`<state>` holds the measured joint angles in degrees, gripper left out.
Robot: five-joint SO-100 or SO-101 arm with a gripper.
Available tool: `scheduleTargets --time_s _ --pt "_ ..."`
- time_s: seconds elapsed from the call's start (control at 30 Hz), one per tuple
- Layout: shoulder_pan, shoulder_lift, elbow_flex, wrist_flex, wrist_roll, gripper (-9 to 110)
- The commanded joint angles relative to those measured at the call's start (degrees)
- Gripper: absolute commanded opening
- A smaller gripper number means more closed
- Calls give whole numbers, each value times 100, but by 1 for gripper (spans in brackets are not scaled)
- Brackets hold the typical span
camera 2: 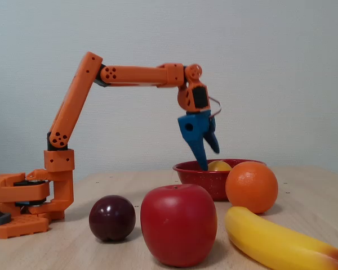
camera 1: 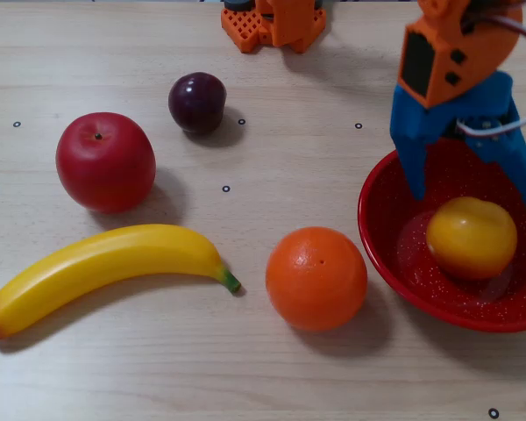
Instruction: Put peach in the red bowl.
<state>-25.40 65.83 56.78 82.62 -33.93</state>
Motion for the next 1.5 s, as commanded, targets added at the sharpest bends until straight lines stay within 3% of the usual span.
scheduleTargets --time_s 0.0,0.13,0.37,0.77,0.97,1.3,1.47 --pt "272 1020 -729 176 -264 39" --pt "378 1292 -817 378 -325 32" --pt "457 1854 -826 650 -237 2" --pt "712 2426 -826 1063 158 0" --pt "1063 2813 -492 545 519 0" --pt "2092 4597 2030 -1028 1441 0" --pt "2329 5458 2971 -1028 1758 0"
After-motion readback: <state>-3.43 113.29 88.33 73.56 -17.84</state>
